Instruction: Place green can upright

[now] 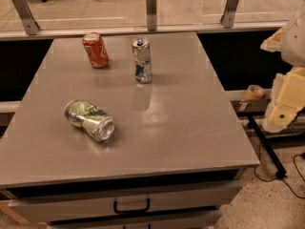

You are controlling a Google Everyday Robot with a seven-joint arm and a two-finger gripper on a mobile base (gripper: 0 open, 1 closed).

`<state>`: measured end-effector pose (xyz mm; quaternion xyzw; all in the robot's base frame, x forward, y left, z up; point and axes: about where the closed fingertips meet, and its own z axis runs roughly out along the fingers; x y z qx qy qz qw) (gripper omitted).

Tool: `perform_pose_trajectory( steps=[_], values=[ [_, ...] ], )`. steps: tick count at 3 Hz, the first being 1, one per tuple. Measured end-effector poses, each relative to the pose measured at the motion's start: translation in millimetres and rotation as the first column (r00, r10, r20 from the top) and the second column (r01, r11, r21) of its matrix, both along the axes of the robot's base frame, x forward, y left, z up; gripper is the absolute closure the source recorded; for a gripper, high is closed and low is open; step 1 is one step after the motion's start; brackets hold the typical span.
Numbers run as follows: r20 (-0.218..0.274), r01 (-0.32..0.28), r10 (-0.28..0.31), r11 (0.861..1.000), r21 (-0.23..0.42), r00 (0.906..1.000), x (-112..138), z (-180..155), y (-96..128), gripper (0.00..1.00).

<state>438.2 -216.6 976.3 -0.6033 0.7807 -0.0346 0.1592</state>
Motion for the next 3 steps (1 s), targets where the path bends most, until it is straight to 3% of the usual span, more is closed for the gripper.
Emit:
perform_pose_trajectory(
  steps=[1,2,3],
  values=[
    [0.000,0.000,0.000,1.000,0.000,1.0000,0.0,0.0,0.0,0.00],
    [-0.034,0.053,-0.053,0.998,0.019,0.9980,2.5,-3.8,14.3,0.00],
    [-0.087,0.120,-0.117,0.992,0.033,0.9893,20.1,-27.7,56.3,0.00]
  ],
)
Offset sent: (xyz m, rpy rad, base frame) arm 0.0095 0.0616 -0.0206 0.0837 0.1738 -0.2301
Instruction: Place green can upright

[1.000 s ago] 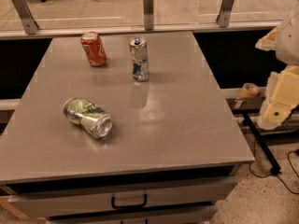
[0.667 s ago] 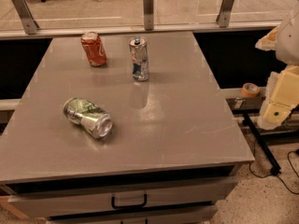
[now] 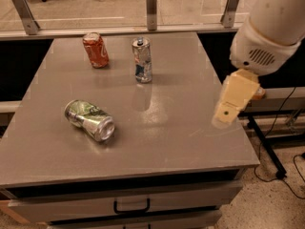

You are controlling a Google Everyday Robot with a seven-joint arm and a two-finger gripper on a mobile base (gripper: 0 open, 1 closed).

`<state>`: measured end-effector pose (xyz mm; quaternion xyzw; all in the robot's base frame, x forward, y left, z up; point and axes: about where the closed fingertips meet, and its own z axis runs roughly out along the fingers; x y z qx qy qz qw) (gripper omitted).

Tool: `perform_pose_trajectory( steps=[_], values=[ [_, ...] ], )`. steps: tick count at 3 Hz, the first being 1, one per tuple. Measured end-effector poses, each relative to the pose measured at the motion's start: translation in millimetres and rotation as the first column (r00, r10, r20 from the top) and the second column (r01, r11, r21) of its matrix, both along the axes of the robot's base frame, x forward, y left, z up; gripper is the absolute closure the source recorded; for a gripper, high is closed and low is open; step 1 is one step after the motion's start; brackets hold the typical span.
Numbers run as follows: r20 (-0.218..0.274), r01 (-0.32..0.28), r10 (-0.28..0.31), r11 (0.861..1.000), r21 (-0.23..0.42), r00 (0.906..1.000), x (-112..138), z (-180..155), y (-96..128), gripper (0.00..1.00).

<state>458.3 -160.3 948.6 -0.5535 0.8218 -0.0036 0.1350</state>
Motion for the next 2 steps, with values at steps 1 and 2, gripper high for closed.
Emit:
perform_pose_trajectory(
  steps=[1,2],
  values=[
    [-0.018,0.078,-0.078,0.997,0.012,0.9968,12.1,-18.8,45.4,0.00],
    [-0.028,0.159,-0.158,0.987,0.031,0.9870,11.8,-17.1,45.4,0.00]
  ],
)
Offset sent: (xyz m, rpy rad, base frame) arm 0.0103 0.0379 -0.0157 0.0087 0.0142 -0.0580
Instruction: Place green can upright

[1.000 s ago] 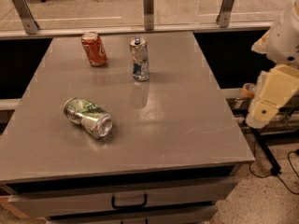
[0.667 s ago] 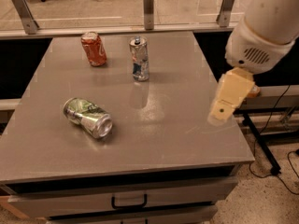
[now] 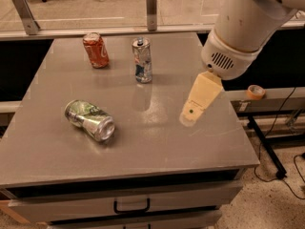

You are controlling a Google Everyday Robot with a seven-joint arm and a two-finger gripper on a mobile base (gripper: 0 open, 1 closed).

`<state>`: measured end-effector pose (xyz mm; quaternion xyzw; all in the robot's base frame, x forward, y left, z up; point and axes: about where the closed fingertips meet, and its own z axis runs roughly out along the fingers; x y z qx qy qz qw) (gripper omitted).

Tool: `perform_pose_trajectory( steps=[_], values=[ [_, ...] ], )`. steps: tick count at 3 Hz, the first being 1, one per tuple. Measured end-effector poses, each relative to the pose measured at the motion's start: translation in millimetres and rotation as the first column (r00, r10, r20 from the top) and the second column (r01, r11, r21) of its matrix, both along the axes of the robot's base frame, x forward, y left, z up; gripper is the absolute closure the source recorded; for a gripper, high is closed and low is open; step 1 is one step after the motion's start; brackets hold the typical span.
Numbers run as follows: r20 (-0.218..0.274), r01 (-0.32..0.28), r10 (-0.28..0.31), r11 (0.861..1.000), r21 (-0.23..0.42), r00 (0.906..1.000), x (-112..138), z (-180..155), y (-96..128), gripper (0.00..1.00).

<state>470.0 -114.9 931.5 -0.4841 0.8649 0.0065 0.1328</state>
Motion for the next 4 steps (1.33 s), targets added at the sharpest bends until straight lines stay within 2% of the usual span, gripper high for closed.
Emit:
perform_pose_trajectory(
  steps=[1,2,3,4],
  values=[
    [-0.030,-0.038,0.037,0.999,-0.019,0.9989,-2.2,-0.4,7.5,0.00],
    [-0.072,-0.073,0.073,0.997,-0.006,0.9948,-15.2,-7.7,49.9,0.00],
    [-0.076,-0.053,0.052,0.999,-0.009,0.9957,-27.8,-18.2,92.5,0.00],
    [-0.068,-0.008,0.008,1.000,0.004,0.9977,-33.5,-24.9,124.8,0.00]
  ],
)
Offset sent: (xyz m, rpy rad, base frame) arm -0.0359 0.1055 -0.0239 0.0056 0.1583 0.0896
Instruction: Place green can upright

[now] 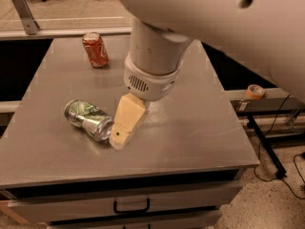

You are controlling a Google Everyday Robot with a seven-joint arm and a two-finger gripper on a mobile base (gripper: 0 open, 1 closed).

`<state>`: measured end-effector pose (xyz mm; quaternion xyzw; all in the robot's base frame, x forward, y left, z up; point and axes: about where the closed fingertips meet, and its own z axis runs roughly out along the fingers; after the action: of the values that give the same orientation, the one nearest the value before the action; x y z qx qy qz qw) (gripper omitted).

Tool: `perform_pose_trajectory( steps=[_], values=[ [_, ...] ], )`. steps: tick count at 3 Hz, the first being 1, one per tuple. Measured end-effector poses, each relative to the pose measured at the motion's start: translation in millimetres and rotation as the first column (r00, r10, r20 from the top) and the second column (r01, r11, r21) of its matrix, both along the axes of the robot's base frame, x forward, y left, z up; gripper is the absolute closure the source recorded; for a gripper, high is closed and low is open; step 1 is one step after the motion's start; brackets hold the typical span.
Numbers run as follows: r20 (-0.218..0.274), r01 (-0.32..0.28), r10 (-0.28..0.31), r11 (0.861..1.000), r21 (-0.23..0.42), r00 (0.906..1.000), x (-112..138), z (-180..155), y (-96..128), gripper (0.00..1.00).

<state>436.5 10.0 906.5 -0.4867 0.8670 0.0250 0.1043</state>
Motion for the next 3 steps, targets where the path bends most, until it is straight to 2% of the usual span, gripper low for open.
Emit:
perform_pose_trajectory(
  steps=[1,2,3],
  values=[
    [0.019,-0.004,0.004,1.000,0.004,0.9998,3.0,-3.8,41.3,0.00],
    [0.032,-0.043,0.043,0.999,0.007,0.9986,-1.3,-5.3,85.5,0.00],
    [0.021,-0.064,0.065,0.998,-0.015,0.9977,2.4,-21.1,127.2,0.00]
  ],
)
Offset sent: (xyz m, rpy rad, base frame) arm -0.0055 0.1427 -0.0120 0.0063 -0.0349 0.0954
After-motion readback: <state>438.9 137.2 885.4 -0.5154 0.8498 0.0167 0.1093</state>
